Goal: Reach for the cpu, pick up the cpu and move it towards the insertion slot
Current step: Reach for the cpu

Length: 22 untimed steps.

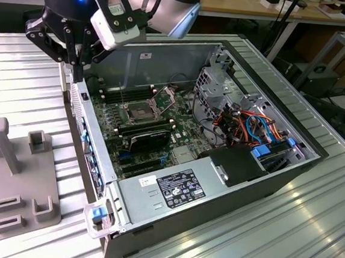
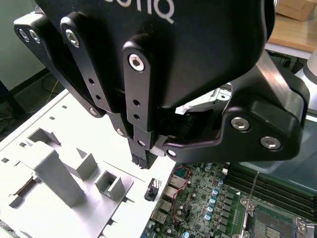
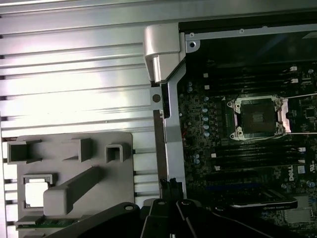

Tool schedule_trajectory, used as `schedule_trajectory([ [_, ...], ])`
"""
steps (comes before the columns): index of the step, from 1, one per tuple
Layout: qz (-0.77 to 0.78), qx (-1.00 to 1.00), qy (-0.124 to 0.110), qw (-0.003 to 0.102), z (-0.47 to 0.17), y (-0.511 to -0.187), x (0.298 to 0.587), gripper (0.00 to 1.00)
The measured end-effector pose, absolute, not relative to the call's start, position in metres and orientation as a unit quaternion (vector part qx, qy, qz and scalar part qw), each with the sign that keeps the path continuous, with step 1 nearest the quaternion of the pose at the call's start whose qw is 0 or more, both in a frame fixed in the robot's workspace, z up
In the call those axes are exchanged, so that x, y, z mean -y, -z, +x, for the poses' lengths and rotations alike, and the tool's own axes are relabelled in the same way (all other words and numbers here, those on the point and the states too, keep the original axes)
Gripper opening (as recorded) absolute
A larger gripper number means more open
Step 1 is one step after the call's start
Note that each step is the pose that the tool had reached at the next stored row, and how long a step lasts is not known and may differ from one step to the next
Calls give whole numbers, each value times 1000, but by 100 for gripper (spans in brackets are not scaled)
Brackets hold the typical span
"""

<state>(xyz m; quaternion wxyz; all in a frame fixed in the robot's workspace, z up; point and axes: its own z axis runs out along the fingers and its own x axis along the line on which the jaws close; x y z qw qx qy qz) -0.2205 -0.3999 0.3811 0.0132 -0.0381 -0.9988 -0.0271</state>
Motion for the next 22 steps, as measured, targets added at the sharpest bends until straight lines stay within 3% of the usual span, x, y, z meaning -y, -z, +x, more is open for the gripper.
schedule_trajectory([
  [22,-38,999,27,13,-235,-380,400,11],
])
